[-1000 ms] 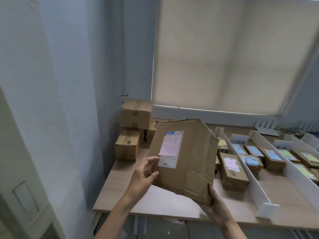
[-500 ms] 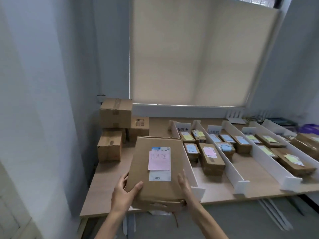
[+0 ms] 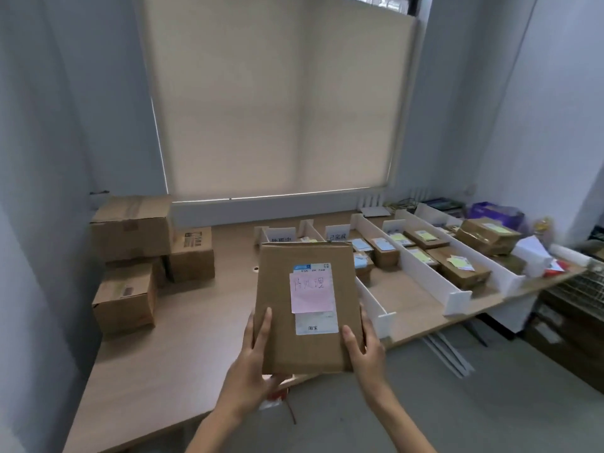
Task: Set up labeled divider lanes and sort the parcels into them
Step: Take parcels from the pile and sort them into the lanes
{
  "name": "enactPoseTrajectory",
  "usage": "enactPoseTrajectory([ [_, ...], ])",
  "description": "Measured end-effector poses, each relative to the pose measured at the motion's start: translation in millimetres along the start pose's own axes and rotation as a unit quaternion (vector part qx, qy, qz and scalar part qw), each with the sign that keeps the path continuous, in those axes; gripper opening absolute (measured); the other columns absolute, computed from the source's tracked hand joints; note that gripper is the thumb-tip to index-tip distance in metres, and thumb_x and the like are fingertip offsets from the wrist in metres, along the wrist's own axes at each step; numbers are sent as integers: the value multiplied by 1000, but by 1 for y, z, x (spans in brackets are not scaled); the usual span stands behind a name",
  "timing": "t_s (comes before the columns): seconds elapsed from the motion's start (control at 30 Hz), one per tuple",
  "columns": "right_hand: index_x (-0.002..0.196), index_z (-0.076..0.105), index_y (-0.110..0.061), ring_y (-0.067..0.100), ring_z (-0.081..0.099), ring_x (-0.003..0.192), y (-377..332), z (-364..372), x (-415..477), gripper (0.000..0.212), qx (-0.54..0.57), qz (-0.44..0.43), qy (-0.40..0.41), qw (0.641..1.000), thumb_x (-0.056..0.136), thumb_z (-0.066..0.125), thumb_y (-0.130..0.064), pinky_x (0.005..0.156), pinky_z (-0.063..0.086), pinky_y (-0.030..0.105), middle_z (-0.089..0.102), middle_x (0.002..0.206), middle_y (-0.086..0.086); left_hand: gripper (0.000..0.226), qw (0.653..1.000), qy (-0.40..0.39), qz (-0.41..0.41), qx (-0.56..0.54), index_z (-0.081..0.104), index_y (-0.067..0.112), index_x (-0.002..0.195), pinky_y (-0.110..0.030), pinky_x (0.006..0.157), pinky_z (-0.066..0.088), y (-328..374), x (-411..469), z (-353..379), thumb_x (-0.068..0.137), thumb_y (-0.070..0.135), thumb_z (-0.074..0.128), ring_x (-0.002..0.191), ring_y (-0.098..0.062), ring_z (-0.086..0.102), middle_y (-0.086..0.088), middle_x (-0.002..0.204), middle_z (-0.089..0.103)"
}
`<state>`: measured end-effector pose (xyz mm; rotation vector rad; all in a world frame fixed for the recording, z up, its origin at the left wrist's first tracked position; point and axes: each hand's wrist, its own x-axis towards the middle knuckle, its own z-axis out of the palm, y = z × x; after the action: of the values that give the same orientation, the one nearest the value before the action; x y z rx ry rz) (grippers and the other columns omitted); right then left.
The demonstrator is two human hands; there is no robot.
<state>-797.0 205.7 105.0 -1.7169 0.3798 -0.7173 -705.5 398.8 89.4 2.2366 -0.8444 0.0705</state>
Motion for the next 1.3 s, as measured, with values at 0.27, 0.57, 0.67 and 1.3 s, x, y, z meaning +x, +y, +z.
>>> enactPoseTrajectory([
  [0.27, 147, 27, -29, 4, 37, 133, 35, -149, 69, 70, -65, -12, 63, 996, 87, 58, -47, 111, 35, 31, 39, 145, -13, 113, 998, -11, 48, -29, -13, 44, 144, -35, 95, 49, 100, 80, 116, 76, 32, 76, 134, -13, 36, 20, 154, -18],
  [0.57, 143, 36, -26, 2, 40, 122, 82, -344, 133, 60, -120, -4, 114, 986, 89, 62, -29, 97, 32, 17, 40, 129, -14, 117, 993, -65, 80, -52, -16, 53, 141, -36, 95, 48, 226, 158, 265, 72, 37, 77, 136, -17, 33, 21, 155, -16],
  [0.67, 141, 39, -29, -1, 40, 123, 97, -394, 153, 55, -121, -4, 124, 985, 90, 61, -26, 101, 33, 21, 41, 135, -16, 117, 991, -87, 84, -51, -17, 51, 139, -36, 103, 41, 262, 183, 305, 73, 30, 77, 137, -19, 32, 15, 156, -14],
  [1.3, 104, 51, -35, 4, 54, 98, 210, -625, 394, 15, -154, 76, 134, 976, 99, 44, -22, 70, 44, 16, 57, 109, -13, 102, 986, -114, 102, -60, 13, 52, 144, -26, 94, 45, 402, 437, 516, 61, 59, 74, 119, -10, 50, 28, 153, 13],
])
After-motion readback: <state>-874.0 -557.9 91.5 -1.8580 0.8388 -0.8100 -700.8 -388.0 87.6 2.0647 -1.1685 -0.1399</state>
